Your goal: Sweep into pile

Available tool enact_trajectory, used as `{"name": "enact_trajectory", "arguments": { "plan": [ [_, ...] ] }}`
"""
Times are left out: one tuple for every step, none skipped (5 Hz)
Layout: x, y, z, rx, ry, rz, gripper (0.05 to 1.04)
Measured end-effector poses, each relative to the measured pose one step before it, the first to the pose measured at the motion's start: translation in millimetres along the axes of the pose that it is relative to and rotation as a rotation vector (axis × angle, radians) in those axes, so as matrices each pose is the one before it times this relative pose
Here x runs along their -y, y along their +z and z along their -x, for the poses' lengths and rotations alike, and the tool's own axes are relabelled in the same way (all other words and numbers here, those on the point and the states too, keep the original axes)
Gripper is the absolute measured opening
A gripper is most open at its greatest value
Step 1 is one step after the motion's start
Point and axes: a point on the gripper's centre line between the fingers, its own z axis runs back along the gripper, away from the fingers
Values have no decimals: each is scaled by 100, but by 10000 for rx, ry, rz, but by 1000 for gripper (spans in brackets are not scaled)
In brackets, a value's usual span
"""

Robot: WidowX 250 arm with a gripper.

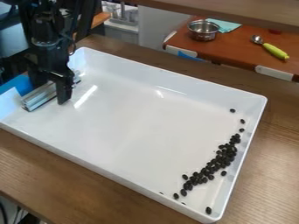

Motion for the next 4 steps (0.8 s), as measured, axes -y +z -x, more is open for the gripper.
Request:
{"name": "enact_trajectory", "arguments": {
  "plan": [
    [323,-194,129,-91,10,190,995],
    [1912,2447,2269,279,88,2465,998],
    [84,4979,650,1162,484,2116,999],
    [-624,5296,208,1213,351,1819,999]
  ]
}}
